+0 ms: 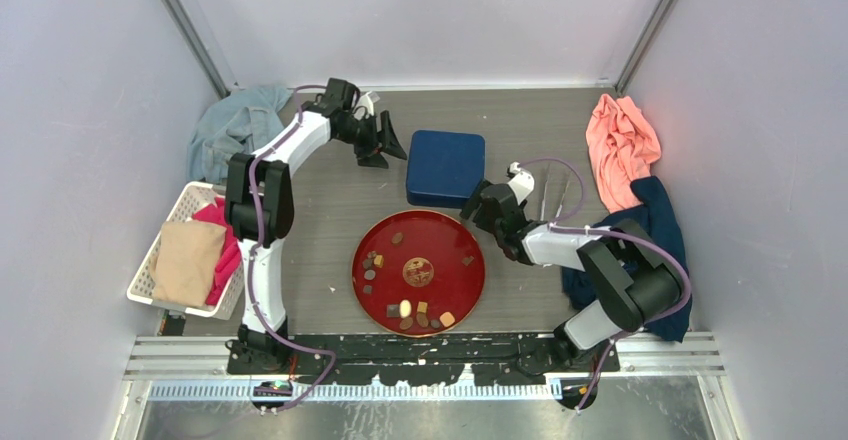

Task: Pack the chocolate
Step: Close the box lid on the packing box.

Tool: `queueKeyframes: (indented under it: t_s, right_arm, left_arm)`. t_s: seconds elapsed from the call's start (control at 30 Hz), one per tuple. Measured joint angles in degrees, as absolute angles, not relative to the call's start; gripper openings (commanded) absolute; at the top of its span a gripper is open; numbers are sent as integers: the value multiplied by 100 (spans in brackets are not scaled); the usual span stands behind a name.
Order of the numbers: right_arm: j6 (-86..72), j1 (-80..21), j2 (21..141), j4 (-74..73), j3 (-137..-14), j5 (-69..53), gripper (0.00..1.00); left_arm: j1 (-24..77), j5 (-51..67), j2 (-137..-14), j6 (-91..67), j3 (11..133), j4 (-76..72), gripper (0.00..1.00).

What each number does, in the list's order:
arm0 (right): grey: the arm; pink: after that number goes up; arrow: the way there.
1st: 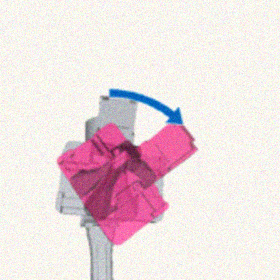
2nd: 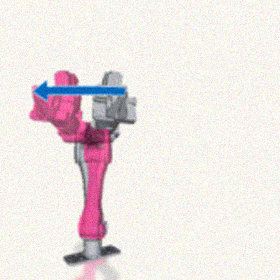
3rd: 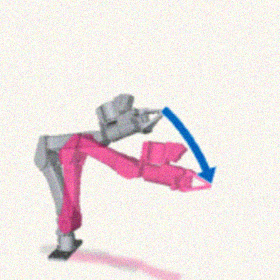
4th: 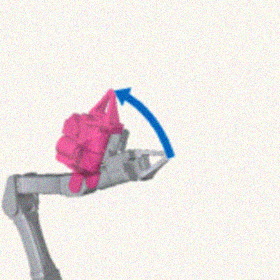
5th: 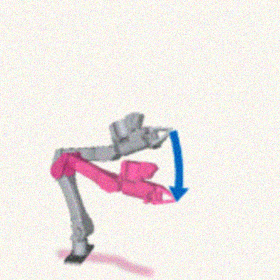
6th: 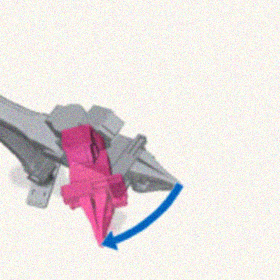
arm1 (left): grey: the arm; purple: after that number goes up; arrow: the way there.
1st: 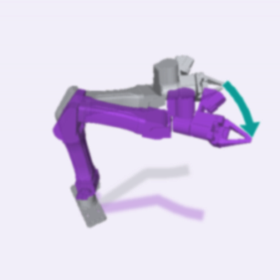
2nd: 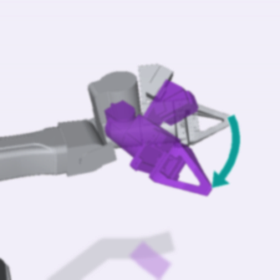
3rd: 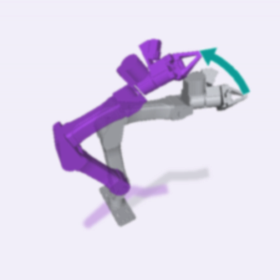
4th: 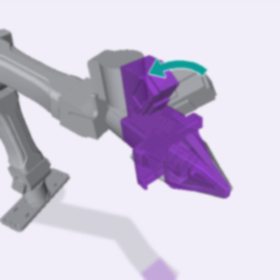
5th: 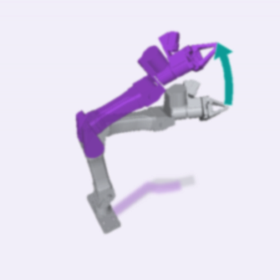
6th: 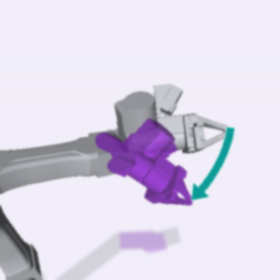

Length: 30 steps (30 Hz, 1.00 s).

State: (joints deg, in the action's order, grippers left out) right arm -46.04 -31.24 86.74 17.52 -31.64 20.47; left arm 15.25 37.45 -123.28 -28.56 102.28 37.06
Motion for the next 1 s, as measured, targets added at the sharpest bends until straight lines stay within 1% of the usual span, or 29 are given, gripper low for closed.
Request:
queueKeyframes:
  t_s: [0.4, 0.8, 0.93, 1.0]
  right_arm:
    - [-4624, -3127, 8849, 1885, -3369, 2069, 78]
    - [-4493, -3127, 8471, 1881, -3581, 2276, 78]
    - [-4379, -3127, 8239, 1682, -3614, 2261, 75]
    - [-4289, -3116, 8036, 1387, -3730, 2268, 71]
  left_arm:
    - [1494, 3752, -12328, -2858, 10217, 3704, 64]
    - [1492, 3793, -12331, -2862, 10217, 3701, 64]
    - [1492, 3822, -12331, -2862, 10219, 3710, 64]
    - [1492, 3811, -12331, -2877, 10256, 3732, 63]
